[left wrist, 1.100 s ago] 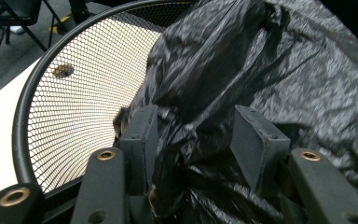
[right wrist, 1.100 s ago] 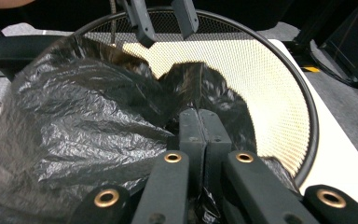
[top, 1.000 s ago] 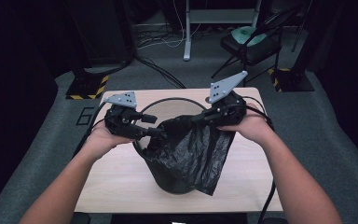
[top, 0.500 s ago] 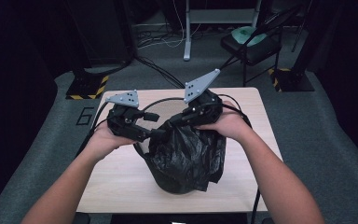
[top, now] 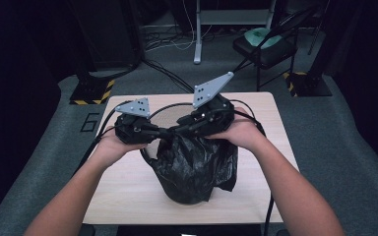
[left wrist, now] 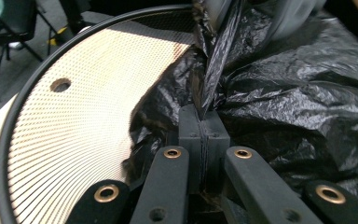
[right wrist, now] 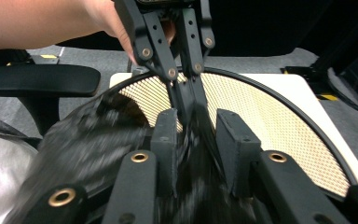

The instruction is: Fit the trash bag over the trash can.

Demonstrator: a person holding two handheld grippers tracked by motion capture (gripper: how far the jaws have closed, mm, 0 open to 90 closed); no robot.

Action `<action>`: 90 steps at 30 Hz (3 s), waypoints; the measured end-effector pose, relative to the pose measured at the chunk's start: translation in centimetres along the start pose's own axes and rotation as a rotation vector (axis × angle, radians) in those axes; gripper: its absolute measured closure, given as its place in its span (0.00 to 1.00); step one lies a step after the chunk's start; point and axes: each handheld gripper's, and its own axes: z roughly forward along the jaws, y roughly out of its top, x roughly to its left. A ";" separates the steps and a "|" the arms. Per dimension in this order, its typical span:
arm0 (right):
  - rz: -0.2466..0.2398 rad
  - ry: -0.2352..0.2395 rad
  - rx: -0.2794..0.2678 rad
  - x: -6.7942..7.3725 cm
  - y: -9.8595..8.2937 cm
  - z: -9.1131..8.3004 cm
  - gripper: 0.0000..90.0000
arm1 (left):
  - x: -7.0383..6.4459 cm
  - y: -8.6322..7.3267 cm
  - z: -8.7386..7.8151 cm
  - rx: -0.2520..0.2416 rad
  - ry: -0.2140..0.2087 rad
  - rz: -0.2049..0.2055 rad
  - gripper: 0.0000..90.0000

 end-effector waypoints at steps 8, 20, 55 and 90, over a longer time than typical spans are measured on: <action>0.064 -0.068 -0.024 -0.3 -1.9 -4.2 0.68 | 1.1 -1.0 -0.2 0.012 0.027 -0.047 0.99; 0.138 -0.082 0.007 -0.1 -5.2 -7.1 0.65 | 1.5 -1.4 -0.8 -0.003 0.034 -0.060 0.99; 0.200 0.065 0.006 -0.5 -6.4 -5.3 0.62 | 1.1 -1.5 -0.4 -0.009 0.018 -0.047 0.99; 0.097 0.160 -0.020 1.2 -4.6 -4.8 0.88 | -0.5 0.4 -2.7 -0.059 0.040 -0.061 0.53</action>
